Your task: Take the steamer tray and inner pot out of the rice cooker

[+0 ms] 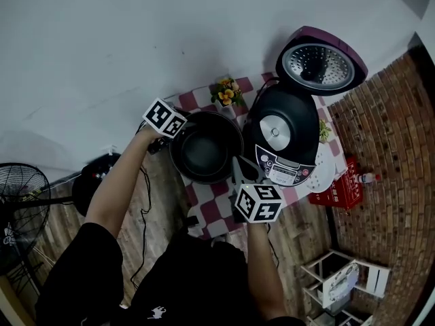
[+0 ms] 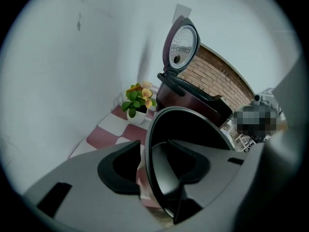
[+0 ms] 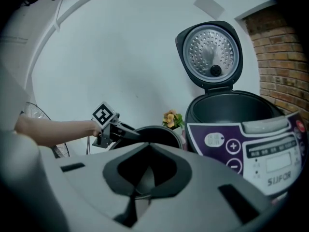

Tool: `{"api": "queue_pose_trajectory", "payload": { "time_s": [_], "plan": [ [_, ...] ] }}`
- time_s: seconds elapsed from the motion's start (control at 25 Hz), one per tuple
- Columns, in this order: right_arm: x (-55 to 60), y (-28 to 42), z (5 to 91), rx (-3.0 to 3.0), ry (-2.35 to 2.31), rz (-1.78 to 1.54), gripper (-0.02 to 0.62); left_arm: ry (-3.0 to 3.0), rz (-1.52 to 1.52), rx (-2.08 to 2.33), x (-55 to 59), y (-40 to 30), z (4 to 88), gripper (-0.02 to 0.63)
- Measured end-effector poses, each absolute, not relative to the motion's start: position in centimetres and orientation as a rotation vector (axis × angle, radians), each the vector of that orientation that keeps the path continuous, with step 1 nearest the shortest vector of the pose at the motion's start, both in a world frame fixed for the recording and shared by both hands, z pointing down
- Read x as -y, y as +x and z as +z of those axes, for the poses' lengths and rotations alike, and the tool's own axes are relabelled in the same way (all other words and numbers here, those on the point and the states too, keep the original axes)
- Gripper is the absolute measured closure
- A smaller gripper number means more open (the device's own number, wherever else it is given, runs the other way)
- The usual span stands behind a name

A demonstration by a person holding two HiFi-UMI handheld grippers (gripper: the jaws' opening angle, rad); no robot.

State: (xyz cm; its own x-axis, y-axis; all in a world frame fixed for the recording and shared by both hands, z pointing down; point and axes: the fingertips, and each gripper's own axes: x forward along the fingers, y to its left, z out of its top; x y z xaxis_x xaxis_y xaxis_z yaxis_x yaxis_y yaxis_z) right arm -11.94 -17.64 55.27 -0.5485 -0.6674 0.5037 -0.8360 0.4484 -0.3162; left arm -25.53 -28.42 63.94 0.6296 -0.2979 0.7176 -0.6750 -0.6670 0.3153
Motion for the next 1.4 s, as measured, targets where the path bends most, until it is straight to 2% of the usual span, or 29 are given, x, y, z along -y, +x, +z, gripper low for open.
{"api": "queue_pose_trajectory", "payload": {
  "time_s": [0.08, 0.28, 0.36, 0.6, 0.96, 1.4],
  "plan": [
    [17.0, -11.9, 54.7, 2.433, 1.236, 0.753, 0.594, 2.288, 0.831, 0.795, 27.8, -25.9, 63.1, 0.399],
    [14.9, -10.5, 52.6, 2.507, 1.147, 0.644, 0.594, 2.347, 0.739, 0.958, 25.4, -27.0, 59.0, 0.367],
    [14.1, -9.2, 51.8, 2.524, 1.155, 0.614, 0.594, 2.365, 0.707, 1.039, 24.3, -27.3, 57.2, 0.396],
    [12.2, -5.7, 49.7, 2.564, 1.166, 0.567, 0.594, 2.369, 0.673, 1.256, 20.9, -27.5, 53.2, 0.428],
    [7.9, 1.3, 47.1, 2.591, 1.313, 0.488, 0.594, 2.348, 0.457, 1.543, 12.7, -24.1, 47.5, 0.601],
    [1.0, 9.2, 42.6, 2.603, 1.424, 0.317, 0.594, 2.375, 0.303, 1.671, 2.7, -17.0, 43.5, 0.603]
  ]
}}
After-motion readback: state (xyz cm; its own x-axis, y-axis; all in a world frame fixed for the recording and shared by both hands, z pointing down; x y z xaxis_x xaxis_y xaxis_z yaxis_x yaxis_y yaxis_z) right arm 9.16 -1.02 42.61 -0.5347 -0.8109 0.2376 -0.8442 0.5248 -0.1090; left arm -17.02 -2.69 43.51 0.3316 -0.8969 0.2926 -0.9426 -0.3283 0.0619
